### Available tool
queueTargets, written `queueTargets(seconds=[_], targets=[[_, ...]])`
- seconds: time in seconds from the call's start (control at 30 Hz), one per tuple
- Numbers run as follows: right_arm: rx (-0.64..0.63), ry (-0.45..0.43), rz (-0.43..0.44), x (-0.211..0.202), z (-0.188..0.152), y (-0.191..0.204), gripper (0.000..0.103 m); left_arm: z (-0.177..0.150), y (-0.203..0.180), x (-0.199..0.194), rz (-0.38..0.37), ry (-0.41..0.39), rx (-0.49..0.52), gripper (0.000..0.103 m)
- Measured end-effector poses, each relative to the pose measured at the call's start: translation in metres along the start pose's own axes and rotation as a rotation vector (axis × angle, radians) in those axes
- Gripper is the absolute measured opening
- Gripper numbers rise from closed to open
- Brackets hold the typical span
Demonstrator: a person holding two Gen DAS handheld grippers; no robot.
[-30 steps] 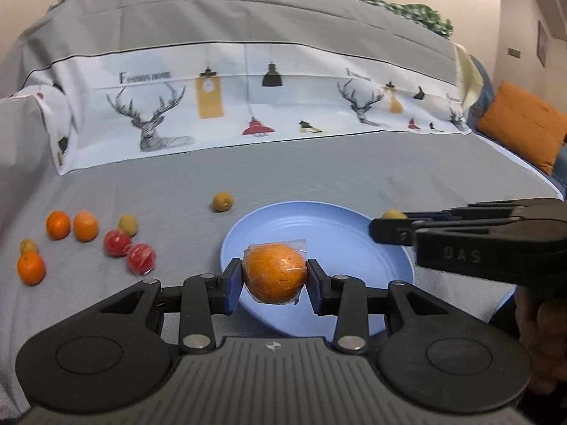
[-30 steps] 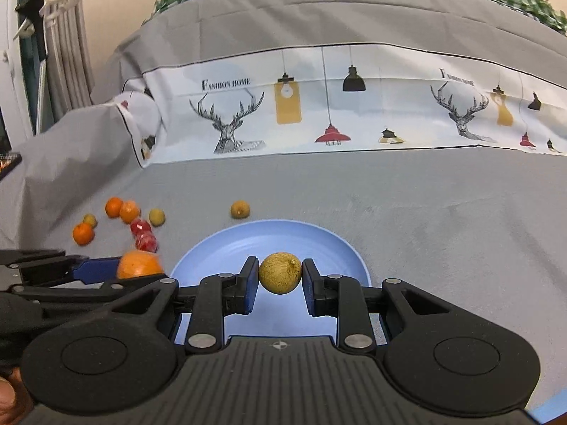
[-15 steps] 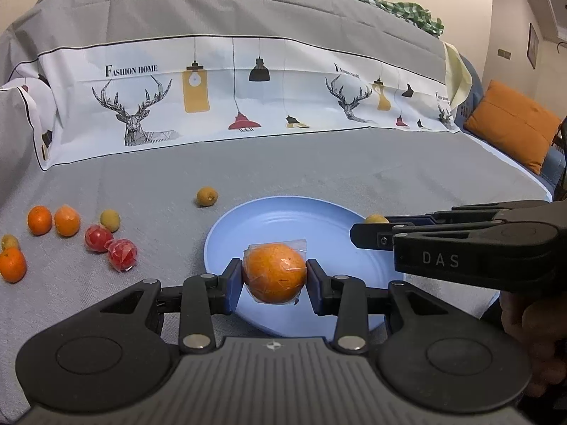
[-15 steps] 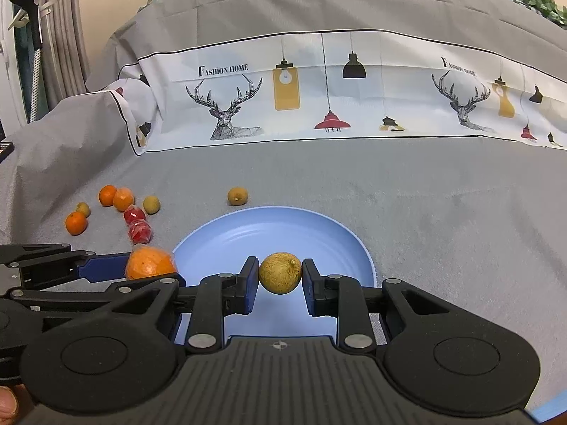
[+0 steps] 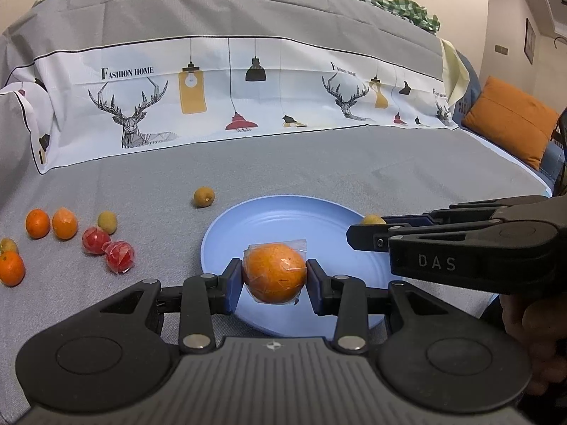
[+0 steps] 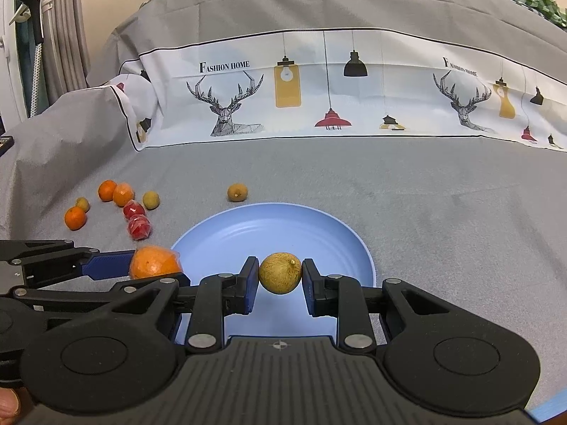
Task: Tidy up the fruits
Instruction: 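Carry both fruits over the blue plate and open both tools to drop them, then grasp an orange with the left tool while the right tool grasps a wrapped red tomato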
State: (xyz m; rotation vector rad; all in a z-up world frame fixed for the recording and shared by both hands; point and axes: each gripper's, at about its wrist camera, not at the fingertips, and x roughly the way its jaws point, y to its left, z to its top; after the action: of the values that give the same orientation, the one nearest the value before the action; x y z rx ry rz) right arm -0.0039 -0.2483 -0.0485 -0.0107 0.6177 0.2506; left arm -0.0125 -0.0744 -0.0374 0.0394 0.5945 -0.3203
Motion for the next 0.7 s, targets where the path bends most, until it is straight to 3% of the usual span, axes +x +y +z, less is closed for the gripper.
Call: queueTargets(seconds=[0.33, 0.37, 0.4, 0.47, 0.7], targets=[[-0.004, 0.002, -0.007, 0.0004, -0.0009, 0.0016, 0.028, 0.0003, -0.0014, 0.0002, -0.011, 0.000, -0.006, 0.043], [-0.006, 0.002, -0.016, 0.0009, -0.0013, 0.0021, 0.030, 0.0000, -0.0014, 0.0010, -0.014, 0.007, -0.010, 0.047], [-0.009, 0.007, -0.028, 0.0017, -0.0014, 0.0025, 0.041, -0.0001, -0.0011, 0.0015, -0.019, 0.012, -0.015, 0.052], [-0.007, 0.002, -0.053, 0.0017, -0.0017, 0.0018, 0.048, -0.0001, -0.0005, 0.0012, -0.016, 0.010, -0.019, 0.053], [0.008, 0.006, -0.060, 0.0025, -0.0024, -0.0006, 0.055, 0.0000, -0.0009, 0.0004, -0.006, 0.004, -0.016, 0.053]])
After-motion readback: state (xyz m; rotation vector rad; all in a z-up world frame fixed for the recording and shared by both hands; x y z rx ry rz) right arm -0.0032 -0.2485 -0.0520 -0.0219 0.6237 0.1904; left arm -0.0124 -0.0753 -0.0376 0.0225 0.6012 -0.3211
